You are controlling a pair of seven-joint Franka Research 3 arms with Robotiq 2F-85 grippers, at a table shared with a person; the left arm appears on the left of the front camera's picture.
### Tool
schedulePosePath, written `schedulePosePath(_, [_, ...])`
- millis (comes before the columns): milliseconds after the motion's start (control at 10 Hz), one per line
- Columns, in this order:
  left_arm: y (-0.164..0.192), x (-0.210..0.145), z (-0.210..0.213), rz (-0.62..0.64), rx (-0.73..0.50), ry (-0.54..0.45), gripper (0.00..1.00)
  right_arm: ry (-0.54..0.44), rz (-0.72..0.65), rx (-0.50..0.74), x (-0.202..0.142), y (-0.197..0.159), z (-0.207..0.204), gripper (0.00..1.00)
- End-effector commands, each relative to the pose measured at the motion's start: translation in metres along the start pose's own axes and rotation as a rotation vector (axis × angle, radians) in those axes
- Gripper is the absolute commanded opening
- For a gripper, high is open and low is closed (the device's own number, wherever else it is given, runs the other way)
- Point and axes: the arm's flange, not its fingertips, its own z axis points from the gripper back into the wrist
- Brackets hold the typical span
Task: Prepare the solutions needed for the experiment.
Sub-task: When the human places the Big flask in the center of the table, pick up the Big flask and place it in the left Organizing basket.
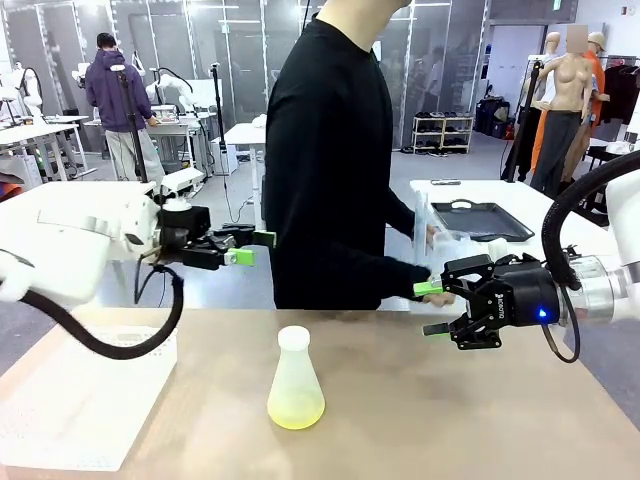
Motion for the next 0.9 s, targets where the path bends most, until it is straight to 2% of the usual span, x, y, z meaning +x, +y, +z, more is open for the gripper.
schedulePosePath(0, [0.027,-0.021,-0.009,-0.048,-0.039,-0.017,1.00,-0.003,0.008,0.002,0.001,-0.001,-0.001,0.78])
schedulePosePath(100, [0.032,-0.028,-0.013,-0.035,-0.041,-0.016,1.00,-0.003,0.008,0.002,0.001,-0.001,-0.001,0.78])
schedulePosePath(200, [0.013,-0.008,-0.008,-0.015,-0.020,-0.008,1.00,-0.003,0.008,0.002,0.001,-0.001,-0.001,0.78])
schedulePosePath(400, [0.013,-0.008,-0.008,-0.015,-0.020,-0.008,1.00,-0.003,0.008,0.002,0.001,-0.001,-0.001,0.78])
schedulePosePath(700, [0.022,-0.045,-0.004,0.001,0.019,-0.010,1.00,-0.003,0.008,0.002,0.001,-0.001,-0.001,0.78])
schedulePosePath(800, [0.018,-0.055,-0.001,-0.013,0.036,-0.053,1.00,-0.003,0.008,0.002,0.001,-0.001,-0.001,0.78])
